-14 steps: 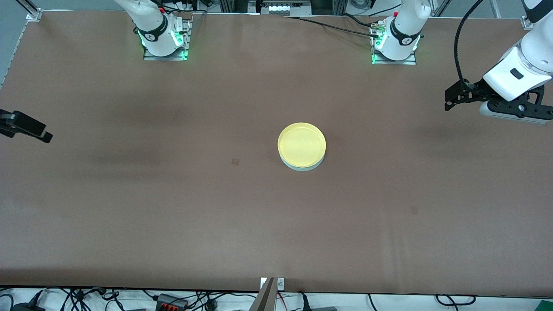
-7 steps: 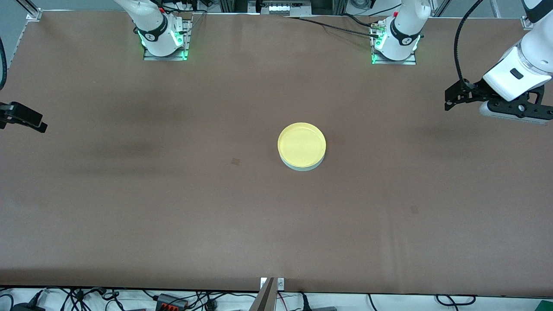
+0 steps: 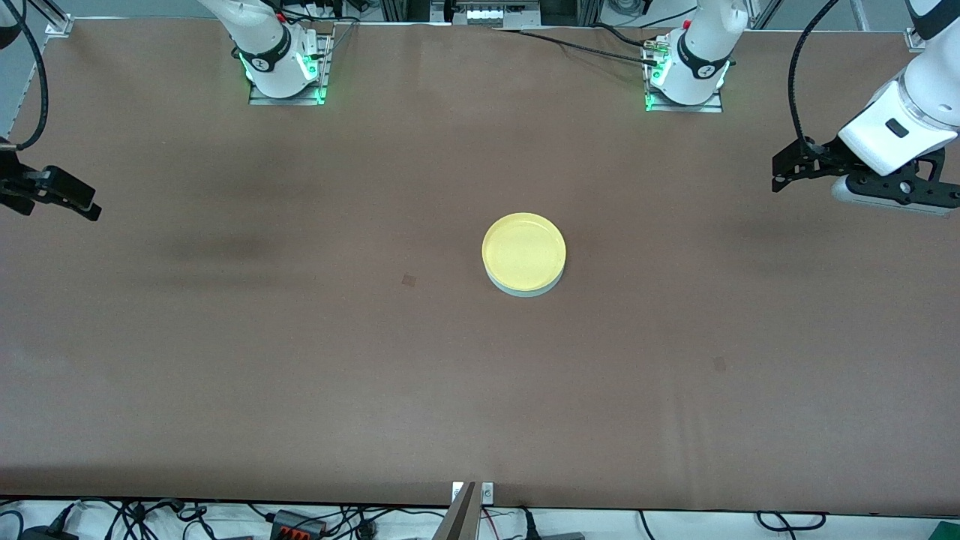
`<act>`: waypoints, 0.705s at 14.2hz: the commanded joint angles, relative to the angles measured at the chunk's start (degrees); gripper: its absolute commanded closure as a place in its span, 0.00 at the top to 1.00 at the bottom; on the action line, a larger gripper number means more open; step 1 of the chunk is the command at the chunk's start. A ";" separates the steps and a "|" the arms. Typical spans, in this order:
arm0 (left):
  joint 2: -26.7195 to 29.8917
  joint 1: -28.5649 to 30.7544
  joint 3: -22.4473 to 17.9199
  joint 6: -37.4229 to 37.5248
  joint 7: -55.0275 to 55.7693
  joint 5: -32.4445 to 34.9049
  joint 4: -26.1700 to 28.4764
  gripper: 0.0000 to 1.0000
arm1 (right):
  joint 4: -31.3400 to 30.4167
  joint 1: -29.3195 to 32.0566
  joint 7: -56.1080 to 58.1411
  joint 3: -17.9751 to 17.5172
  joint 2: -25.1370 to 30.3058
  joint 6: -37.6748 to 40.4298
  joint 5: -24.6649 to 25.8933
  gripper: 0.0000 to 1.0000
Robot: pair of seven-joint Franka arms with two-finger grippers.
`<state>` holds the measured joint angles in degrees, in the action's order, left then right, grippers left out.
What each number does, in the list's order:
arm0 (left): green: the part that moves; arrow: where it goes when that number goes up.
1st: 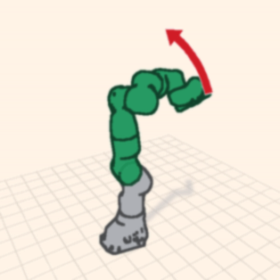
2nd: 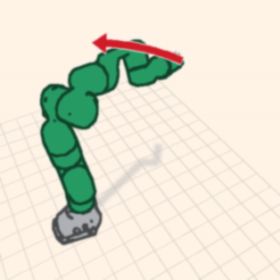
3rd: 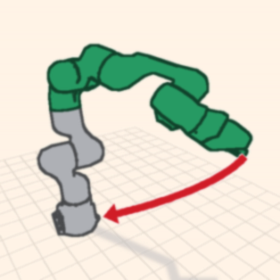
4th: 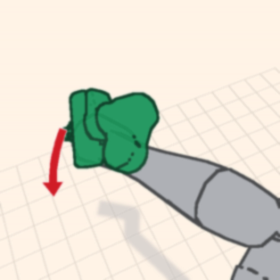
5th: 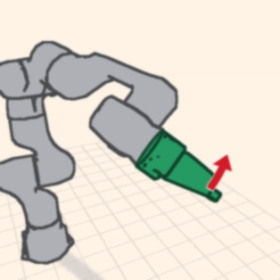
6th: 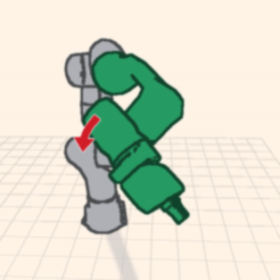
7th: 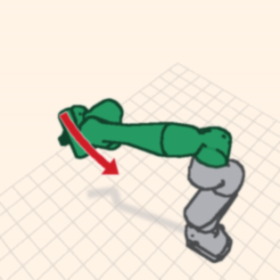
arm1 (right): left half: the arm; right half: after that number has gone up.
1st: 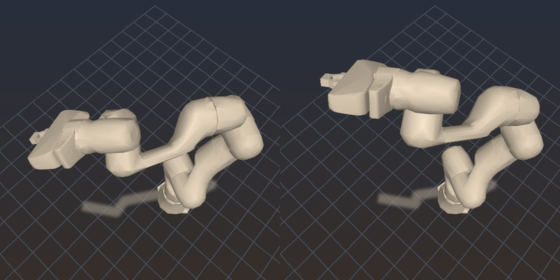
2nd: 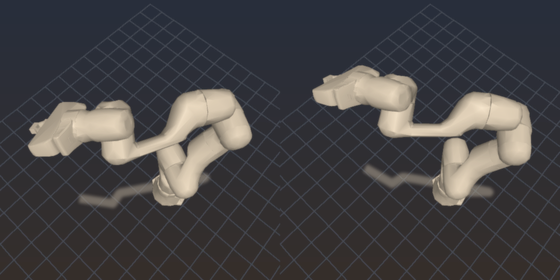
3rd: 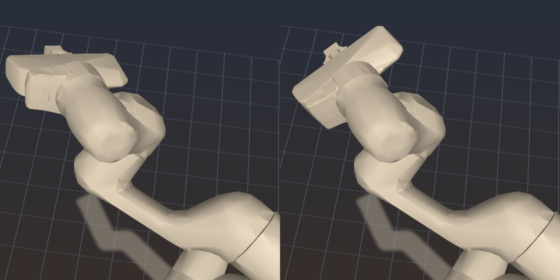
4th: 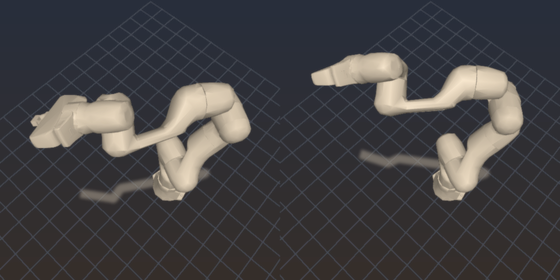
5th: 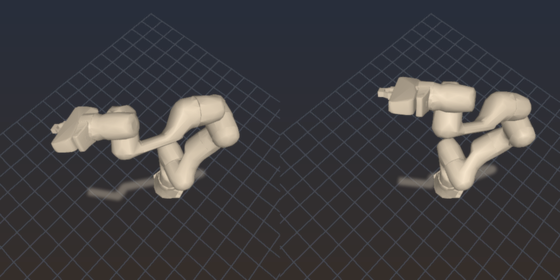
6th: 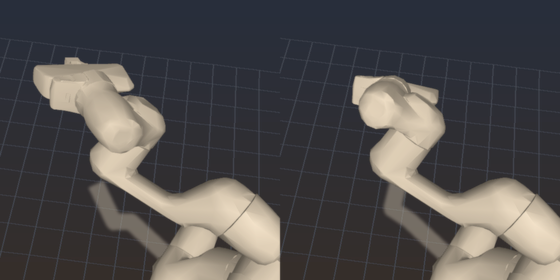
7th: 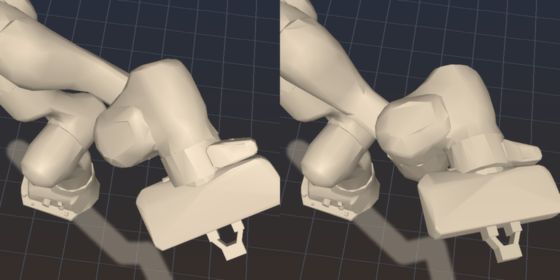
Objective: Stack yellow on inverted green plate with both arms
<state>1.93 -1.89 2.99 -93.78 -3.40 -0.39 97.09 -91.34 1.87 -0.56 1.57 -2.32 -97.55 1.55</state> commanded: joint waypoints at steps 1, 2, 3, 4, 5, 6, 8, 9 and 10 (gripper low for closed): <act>0.53 0.48 0.35 1.05 -0.21 -0.66 -0.58 1.00 | -1.56 1.03 0.92 -0.78 1.18 -1.24 0.13 1.00; 0.53 0.48 0.35 1.05 -0.21 -0.66 -0.67 1.00 | -1.47 1.03 0.83 -0.78 0.83 -1.32 -1.27 1.00; 0.53 0.48 0.35 1.05 -0.21 -0.66 -0.67 1.00 | -1.64 1.03 0.92 -0.70 1.18 -1.06 -2.42 1.00; 0.53 0.40 0.35 1.05 -0.21 -0.66 -0.67 1.00 | -2.08 1.03 1.00 -0.70 1.70 -0.10 -2.43 1.00; 0.53 0.39 0.35 1.05 -0.21 -0.66 -0.67 1.00 | -2.35 1.03 1.18 -0.70 2.14 0.34 -2.34 1.00; 0.53 0.48 0.35 1.05 -0.21 -0.66 -0.67 1.00 | -2.44 1.03 1.88 -0.61 2.32 0.35 -2.08 1.00; 0.53 0.48 0.35 1.05 -0.21 -0.66 -0.67 1.00 | -2.35 1.03 2.59 -0.52 2.67 0.43 -2.16 1.00; 0.53 0.48 0.35 1.05 -0.21 -0.66 -0.67 1.00 | -1.91 1.03 2.59 -0.52 2.67 0.69 -2.08 1.00; 0.53 0.48 0.35 1.05 -0.21 -0.66 -0.67 1.00 | -1.82 1.03 2.59 -0.52 2.76 0.78 -1.90 1.00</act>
<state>1.93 -1.89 2.99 -93.78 -3.40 -0.39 97.08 -92.13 2.01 0.69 1.58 -1.38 -97.35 0.26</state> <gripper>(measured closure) 0.000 0.000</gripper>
